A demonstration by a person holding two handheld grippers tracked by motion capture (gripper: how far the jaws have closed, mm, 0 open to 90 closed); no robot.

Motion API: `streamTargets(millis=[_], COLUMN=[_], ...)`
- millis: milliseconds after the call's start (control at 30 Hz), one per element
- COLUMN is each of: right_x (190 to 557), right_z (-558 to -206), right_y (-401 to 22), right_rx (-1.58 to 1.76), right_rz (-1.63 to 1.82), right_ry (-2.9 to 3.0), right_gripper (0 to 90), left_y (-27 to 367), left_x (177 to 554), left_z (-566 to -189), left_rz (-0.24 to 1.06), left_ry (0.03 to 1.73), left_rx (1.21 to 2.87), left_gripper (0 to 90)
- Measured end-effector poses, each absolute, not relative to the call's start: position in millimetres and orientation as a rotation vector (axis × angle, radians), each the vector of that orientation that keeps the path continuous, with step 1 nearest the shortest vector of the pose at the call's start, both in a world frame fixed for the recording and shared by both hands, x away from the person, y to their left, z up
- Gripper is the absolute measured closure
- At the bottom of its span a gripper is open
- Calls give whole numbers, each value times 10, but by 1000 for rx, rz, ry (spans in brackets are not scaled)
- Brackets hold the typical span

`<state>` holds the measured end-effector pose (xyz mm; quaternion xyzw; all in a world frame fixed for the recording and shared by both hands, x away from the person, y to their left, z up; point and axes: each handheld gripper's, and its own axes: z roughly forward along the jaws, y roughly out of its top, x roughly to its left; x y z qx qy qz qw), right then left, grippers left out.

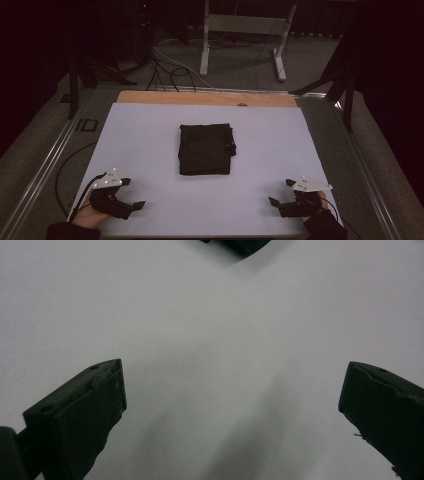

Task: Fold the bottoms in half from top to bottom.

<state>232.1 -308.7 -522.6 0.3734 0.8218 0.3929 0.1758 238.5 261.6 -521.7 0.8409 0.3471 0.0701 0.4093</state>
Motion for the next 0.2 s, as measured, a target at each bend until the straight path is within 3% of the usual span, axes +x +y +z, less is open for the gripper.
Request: streamTargets(millis=[200], right_x=[2330], right_z=[-5239], right_y=[-3065], right_rx=[1051], right_rz=[1100], right_ry=[2340], right_gripper=[82], left_y=[2616], left_x=[2385], left_z=[-5217], left_rz=[179], left_ry=[871], left_rx=[2116], left_gripper=[4])
